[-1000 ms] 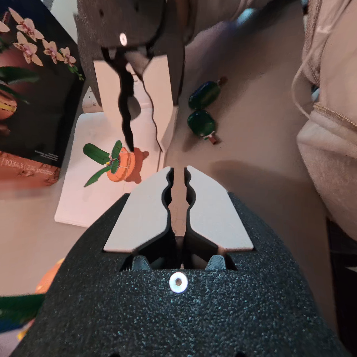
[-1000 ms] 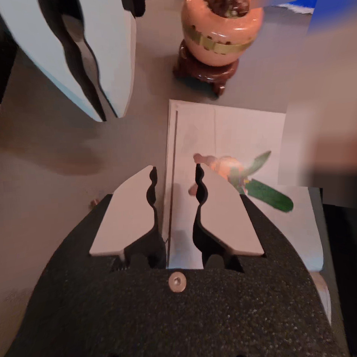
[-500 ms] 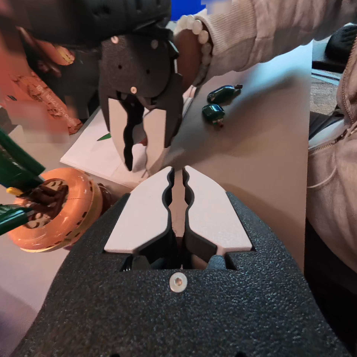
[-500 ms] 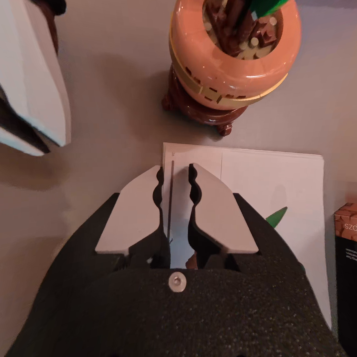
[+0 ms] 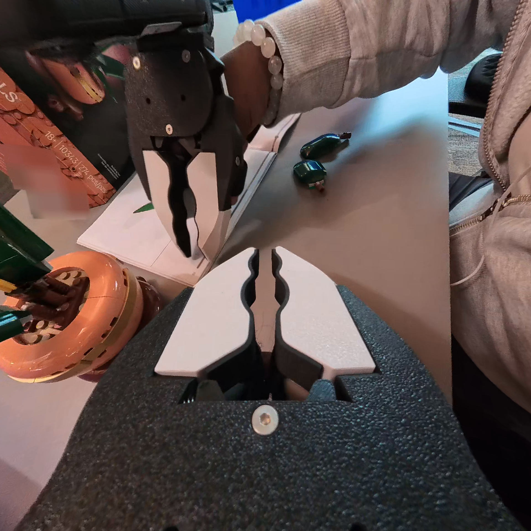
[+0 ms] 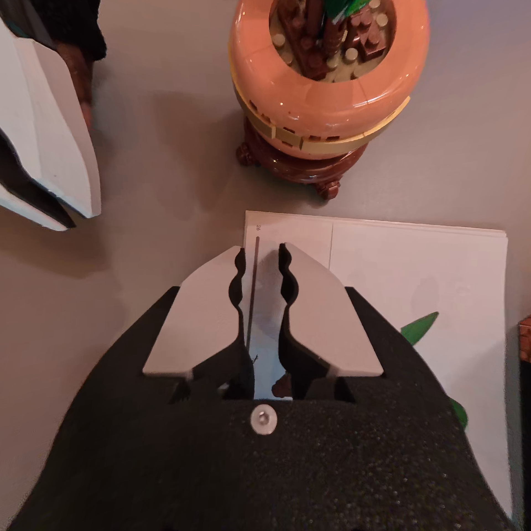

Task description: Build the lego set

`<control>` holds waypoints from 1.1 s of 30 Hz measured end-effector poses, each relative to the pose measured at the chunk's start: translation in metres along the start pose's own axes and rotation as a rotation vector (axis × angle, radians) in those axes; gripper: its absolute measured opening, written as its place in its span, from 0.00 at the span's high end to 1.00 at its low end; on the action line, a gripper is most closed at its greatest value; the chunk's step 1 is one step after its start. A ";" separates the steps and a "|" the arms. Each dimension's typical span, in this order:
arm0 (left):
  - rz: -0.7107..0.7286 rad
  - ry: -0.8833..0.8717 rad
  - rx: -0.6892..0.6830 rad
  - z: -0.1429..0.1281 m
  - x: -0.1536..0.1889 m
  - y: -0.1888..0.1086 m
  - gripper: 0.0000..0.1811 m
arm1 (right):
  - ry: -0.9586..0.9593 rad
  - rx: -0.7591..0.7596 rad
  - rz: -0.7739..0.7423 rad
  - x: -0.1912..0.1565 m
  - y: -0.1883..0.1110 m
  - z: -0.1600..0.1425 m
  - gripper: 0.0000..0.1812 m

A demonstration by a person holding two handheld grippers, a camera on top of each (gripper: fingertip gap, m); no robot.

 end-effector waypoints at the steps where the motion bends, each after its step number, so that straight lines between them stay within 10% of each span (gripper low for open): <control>1: 0.003 0.002 -0.004 -0.001 -0.001 0.001 0.96 | -0.015 -0.006 -0.018 0.002 0.000 -0.001 0.86; 33: -0.008 0.011 -0.010 -0.002 0.001 0.004 0.95 | -0.046 -0.036 -0.060 0.015 -0.002 -0.007 0.91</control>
Point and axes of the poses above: each gripper's, where its closed fingertips meet, y out along the fingers, z out of its top, x = y × z across the jaws, the point moved 2 cm from there along -y, back along the fingers, and after that the axes turned 6 degrees about -y, right-handed, at the moved point
